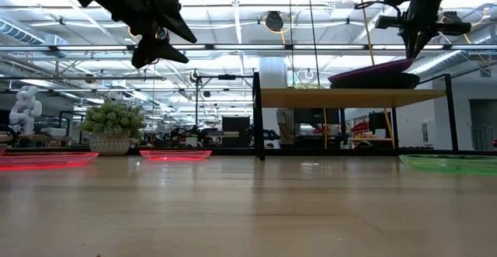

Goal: Place and stack plates onto a shelf
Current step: Stack the left violet plate on the black plate on the shelf

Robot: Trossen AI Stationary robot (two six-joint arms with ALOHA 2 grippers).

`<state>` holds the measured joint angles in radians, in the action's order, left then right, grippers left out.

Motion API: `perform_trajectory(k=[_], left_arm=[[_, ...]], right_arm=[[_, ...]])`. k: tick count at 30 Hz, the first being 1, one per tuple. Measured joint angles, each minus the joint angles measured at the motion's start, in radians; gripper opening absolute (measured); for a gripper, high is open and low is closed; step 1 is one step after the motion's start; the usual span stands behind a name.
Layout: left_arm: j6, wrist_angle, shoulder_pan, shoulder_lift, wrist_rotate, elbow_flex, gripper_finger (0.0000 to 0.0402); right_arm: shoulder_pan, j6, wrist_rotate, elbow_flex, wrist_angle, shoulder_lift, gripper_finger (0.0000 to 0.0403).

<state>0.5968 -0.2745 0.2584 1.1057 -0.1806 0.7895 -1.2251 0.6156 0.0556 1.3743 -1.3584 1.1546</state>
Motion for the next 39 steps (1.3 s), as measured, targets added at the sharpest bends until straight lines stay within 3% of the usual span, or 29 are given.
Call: perform_trajectory(k=[9,20,27,33,39], left_arm=[[-0.035,0.0,0.0,0.0,0.001,0.0,0.022],[-0.014,-0.014,0.0,0.0,0.001,0.0,0.022],[-0.016,-0.014,0.0,0.0,0.001,0.0,0.022],[-0.016,-0.014,0.0,0.0,0.019,0.0,0.022],[-0.024,-0.014,0.0,0.0,0.05,0.0,0.022]], right_arm=[[0.0,-0.018,-0.027,-0.073,-0.007,0.0,0.0007],[0.0,-0.025,-0.132,-0.107,0.02,-0.005,0.0062],[0.0,0.012,-0.109,-0.107,0.076,-0.074,0.0085],[0.016,0.024,-0.058,-0.114,0.065,-0.149,0.007],[0.019,0.042,-0.034,-0.231,0.082,-0.195,0.001]])
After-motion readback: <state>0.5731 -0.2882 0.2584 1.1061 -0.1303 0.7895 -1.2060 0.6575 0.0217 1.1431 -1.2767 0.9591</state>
